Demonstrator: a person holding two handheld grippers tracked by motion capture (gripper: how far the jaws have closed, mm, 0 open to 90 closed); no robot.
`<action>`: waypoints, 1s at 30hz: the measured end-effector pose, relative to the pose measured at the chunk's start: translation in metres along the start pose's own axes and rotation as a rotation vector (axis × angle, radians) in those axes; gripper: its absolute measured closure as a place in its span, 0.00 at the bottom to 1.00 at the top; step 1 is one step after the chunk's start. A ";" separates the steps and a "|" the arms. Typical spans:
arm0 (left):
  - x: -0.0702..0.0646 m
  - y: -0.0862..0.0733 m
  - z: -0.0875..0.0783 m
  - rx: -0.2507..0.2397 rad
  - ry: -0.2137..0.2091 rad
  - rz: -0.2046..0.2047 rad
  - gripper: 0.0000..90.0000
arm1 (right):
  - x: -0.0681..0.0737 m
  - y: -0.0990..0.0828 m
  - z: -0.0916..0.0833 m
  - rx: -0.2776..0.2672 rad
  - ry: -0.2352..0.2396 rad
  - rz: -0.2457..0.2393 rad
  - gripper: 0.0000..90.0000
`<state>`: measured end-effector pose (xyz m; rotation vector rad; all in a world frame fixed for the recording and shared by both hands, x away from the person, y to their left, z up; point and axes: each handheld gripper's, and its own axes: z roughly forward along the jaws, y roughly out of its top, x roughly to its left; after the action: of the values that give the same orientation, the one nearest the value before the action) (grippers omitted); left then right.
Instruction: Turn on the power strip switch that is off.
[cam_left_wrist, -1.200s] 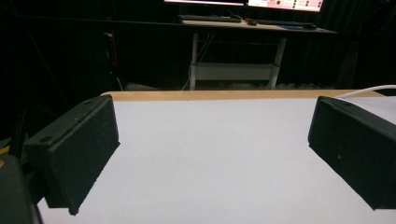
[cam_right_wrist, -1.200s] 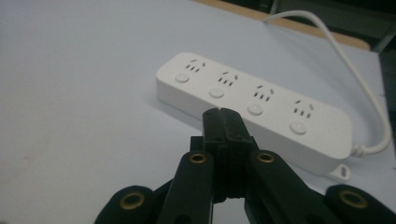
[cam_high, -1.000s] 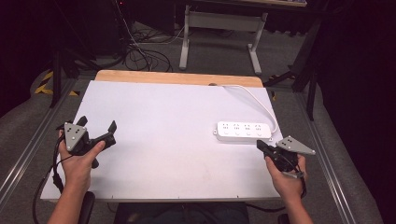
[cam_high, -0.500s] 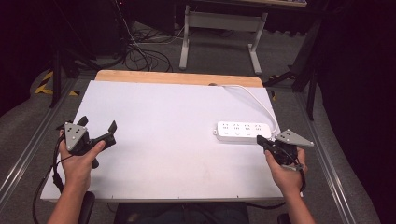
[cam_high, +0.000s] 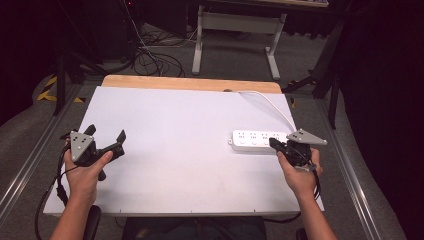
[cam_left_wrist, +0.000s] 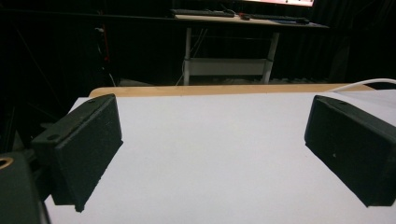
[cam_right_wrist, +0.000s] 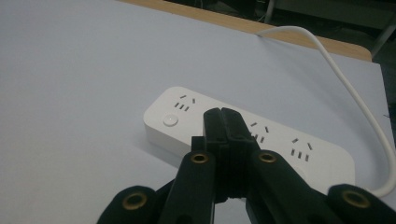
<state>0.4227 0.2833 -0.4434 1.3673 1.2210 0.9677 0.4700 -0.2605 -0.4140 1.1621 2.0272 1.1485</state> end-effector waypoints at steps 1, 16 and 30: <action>0.000 0.000 0.000 -0.002 0.002 0.000 0.05 | 0.000 0.002 0.002 0.003 -0.002 0.000 1.00; 0.002 -0.001 -0.003 0.006 0.005 0.011 0.06 | -0.004 0.016 0.034 0.073 -0.001 -0.002 1.00; 0.004 -0.002 -0.012 0.006 0.024 0.019 0.06 | -0.001 0.017 0.057 0.156 0.028 -0.034 1.00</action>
<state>0.4118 0.2893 -0.4441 1.3781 1.2319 0.9968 0.5212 -0.2330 -0.4272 1.1866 2.1816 1.0105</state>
